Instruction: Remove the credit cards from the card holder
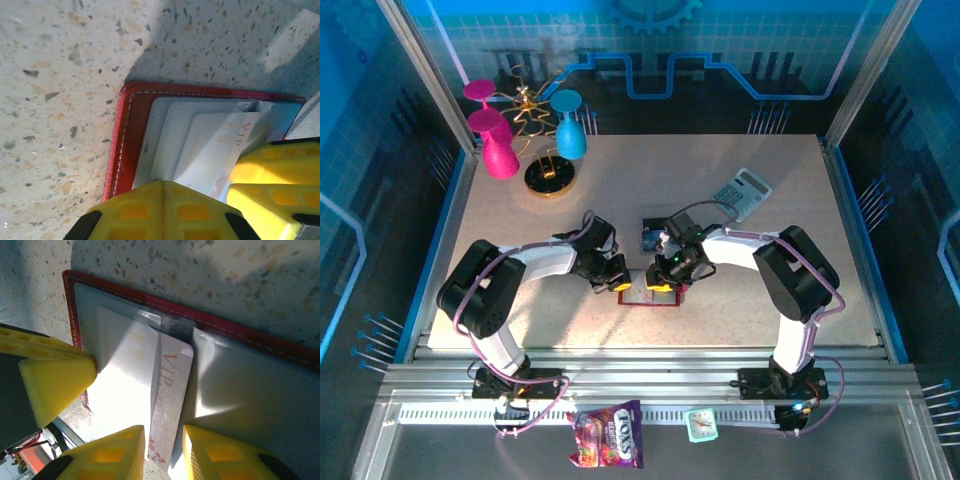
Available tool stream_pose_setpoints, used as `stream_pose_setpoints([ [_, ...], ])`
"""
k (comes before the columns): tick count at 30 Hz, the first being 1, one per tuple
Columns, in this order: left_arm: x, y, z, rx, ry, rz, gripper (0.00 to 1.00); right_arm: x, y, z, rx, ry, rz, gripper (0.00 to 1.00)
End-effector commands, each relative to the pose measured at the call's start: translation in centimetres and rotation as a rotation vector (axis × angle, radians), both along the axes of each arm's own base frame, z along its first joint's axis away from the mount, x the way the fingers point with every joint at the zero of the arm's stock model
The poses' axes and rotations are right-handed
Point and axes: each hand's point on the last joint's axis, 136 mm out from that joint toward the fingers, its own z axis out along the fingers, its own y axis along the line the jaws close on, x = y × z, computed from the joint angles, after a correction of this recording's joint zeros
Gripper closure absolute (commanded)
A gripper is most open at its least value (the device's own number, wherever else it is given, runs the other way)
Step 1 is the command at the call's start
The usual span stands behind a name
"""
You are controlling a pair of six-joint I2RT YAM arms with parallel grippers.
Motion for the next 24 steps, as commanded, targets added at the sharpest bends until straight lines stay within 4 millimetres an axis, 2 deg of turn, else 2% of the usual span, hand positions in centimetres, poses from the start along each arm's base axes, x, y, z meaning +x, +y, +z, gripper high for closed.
stream_pose_setpoints([
  [1, -1.2, 0.4, -1.0, 0.029, 0.045, -0.021, 0.94, -0.3, -0.6, -1.1, -0.008, 0.031, -0.007, 0.72],
  [24, -1.5, 0.2, -1.2, 0.02, 0.047, -0.014, 0.94, 0.3, 0.0, 0.2, 0.185, 0.057, -0.086, 0.79],
])
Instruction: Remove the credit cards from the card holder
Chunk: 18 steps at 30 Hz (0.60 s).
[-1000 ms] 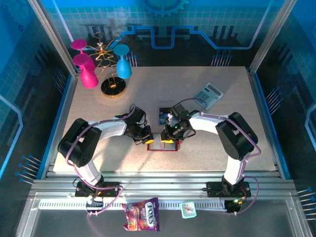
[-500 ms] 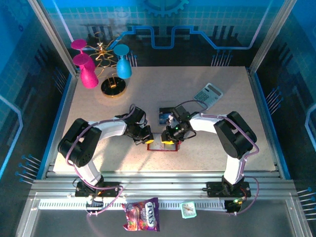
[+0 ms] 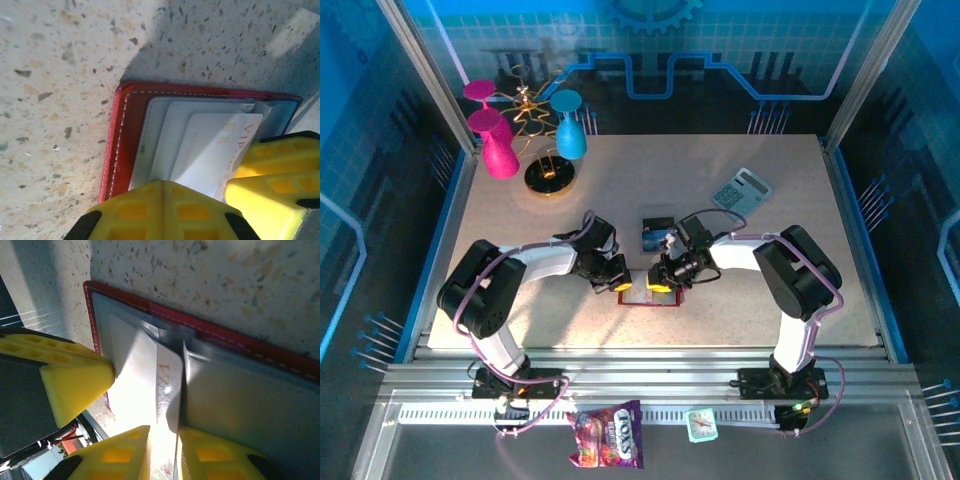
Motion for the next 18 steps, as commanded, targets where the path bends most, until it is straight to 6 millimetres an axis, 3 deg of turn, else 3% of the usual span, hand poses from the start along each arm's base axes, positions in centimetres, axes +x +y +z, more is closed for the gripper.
stream_pose_setpoints([
  [1, -1.6, 0.5, -1.3, 0.033, 0.052, -0.015, 0.94, 0.0, -0.4, 0.3, 0.018, 0.009, -0.019, 0.8],
  [16, -1.5, 0.9, -1.2, 0.058, 0.05, -0.015, 0.94, 0.4, -1.2, 1.3, 0.034, -0.021, -0.034, 0.87],
  [18, -1.5, 0.8, -1.2, 0.059, 0.051, -0.014, 0.94, -0.3, -1.9, 0.7, 0.017, -0.001, -0.036, 0.87],
])
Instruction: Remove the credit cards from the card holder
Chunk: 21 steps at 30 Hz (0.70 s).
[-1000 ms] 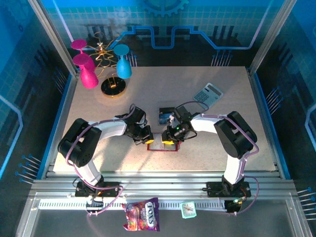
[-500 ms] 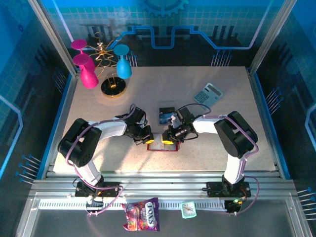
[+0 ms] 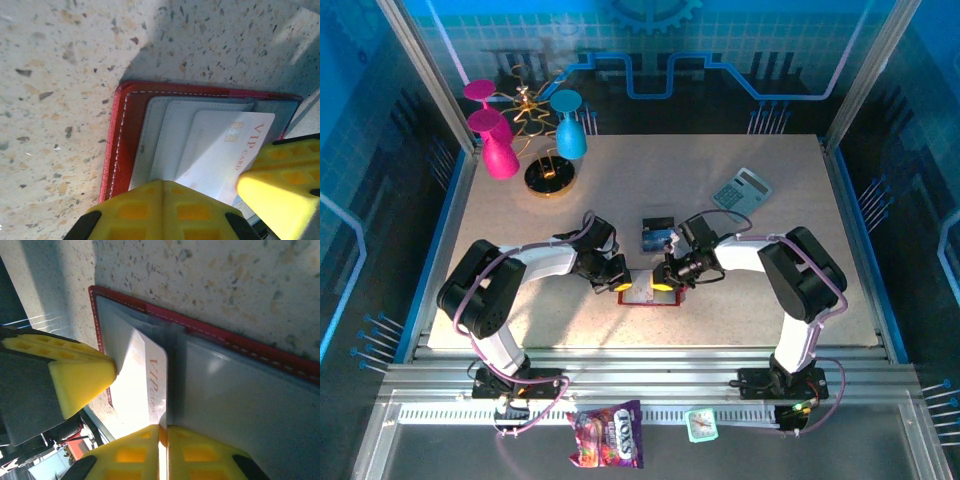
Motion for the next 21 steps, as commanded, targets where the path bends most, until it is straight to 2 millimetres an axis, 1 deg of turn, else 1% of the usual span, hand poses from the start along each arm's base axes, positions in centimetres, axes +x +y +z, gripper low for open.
stream_pose_setpoints([
  [1, -1.4, 0.8, -1.2, 0.056, 0.047, -0.013, 0.93, -0.6, -1.3, 0.2, -0.009, 0.011, -0.011, 0.87],
  [8, -1.5, 0.9, -1.1, 0.058, 0.047, -0.013, 0.94, -0.8, -2.7, 0.5, -0.04, 0.005, -0.003, 0.88],
  [16, -1.5, 0.9, -1.1, 0.055, 0.046, -0.013, 0.93, -1.2, -4.7, 0.5, -0.123, -0.004, 0.01, 0.89],
  [17, -1.5, 0.8, -1.1, 0.054, 0.044, -0.013, 0.93, -0.6, -4.5, 1.2, -0.122, -0.026, 0.01, 0.89],
  [21, -1.5, 0.8, -1.1, 0.052, 0.043, -0.013, 0.93, -0.4, -4.9, 1.7, -0.15, -0.044, 0.013, 0.89],
])
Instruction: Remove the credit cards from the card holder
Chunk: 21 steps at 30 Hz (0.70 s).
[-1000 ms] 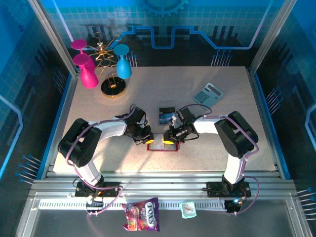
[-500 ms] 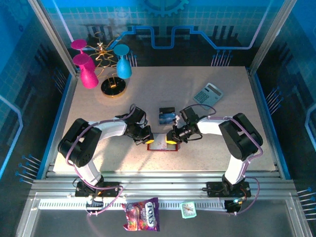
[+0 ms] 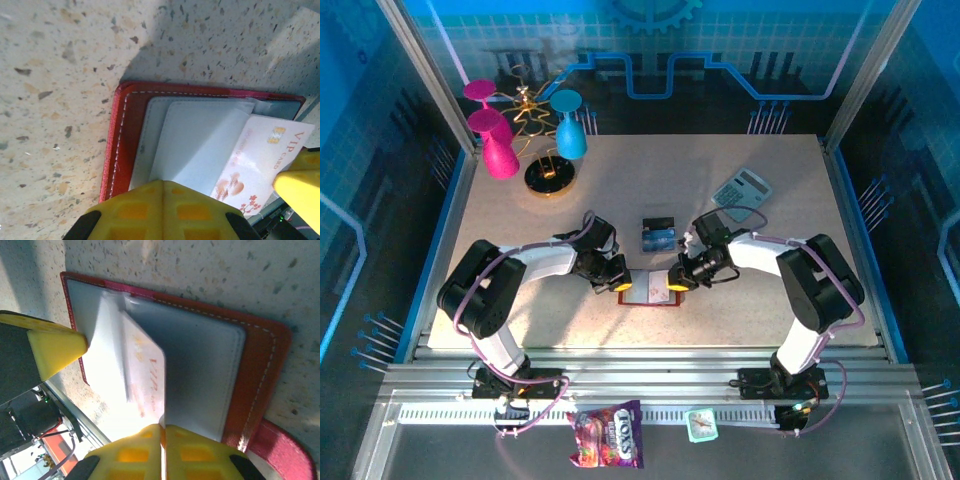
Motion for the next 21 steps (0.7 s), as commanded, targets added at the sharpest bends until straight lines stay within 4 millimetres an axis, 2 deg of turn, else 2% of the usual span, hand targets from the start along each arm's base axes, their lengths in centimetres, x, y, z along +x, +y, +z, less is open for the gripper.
stream_pose_setpoints([
  [1, -1.4, 0.8, -1.1, 0.052, 0.042, -0.012, 0.93, 0.3, -1.0, 1.0, -0.045, -0.028, 0.006, 0.9],
  [5, -1.4, 0.8, -1.0, 0.048, 0.041, -0.012, 0.93, 0.7, -0.8, 1.4, -0.041, -0.04, -0.004, 0.9],
  [13, -1.3, 0.7, -1.0, 0.044, 0.039, -0.011, 0.93, 0.4, 1.1, 1.2, -0.029, -0.028, 0.021, 0.89],
  [21, -1.4, 0.7, -1.1, 0.042, 0.041, -0.013, 0.93, 0.2, 1.8, 1.6, -0.023, -0.03, 0.021, 0.82],
])
